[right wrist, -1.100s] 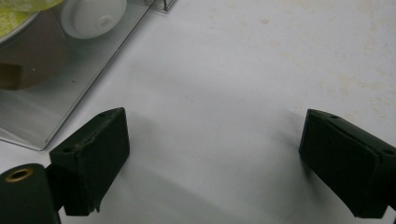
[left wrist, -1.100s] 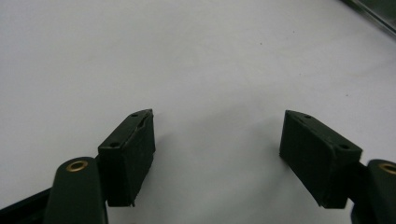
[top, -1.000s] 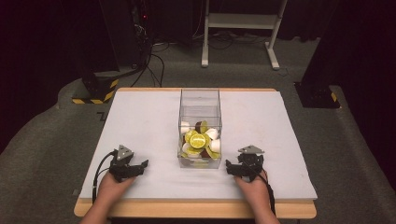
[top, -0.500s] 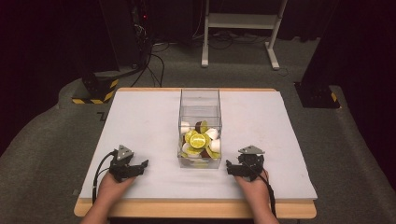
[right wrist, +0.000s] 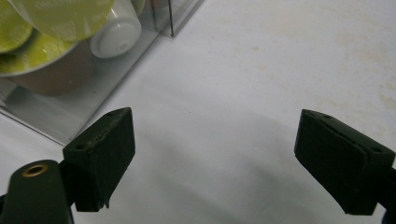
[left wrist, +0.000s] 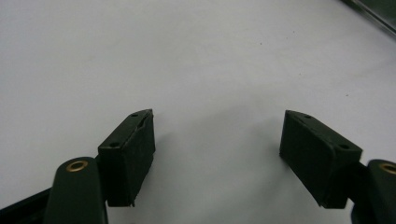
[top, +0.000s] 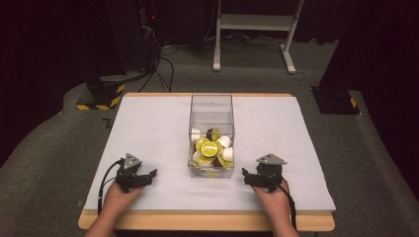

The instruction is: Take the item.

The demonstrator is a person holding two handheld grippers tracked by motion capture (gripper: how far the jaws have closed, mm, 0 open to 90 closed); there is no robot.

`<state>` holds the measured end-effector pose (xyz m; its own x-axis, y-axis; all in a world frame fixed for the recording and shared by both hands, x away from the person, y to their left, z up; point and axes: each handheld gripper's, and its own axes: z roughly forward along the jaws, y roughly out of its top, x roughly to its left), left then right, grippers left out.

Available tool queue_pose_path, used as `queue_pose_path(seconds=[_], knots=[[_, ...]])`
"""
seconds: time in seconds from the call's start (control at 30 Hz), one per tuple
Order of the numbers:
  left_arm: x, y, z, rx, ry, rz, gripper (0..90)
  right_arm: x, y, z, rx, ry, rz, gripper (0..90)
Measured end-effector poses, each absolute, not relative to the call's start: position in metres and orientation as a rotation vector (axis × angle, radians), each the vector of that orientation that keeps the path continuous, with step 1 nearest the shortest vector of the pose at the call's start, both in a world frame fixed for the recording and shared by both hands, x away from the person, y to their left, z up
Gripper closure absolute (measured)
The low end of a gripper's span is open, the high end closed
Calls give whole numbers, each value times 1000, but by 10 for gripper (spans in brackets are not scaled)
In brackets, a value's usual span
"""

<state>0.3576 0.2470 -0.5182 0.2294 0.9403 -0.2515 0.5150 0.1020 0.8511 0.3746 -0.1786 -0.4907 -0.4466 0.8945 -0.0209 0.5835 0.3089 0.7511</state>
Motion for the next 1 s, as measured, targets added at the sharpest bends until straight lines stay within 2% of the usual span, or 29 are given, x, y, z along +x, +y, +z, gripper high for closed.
queue_pose_path(seconds=[1.0], knots=[[358, 246, -518, 1539, 1420, 559, 267, 368, -173, -447, 1209, 2117, 1100, 132]])
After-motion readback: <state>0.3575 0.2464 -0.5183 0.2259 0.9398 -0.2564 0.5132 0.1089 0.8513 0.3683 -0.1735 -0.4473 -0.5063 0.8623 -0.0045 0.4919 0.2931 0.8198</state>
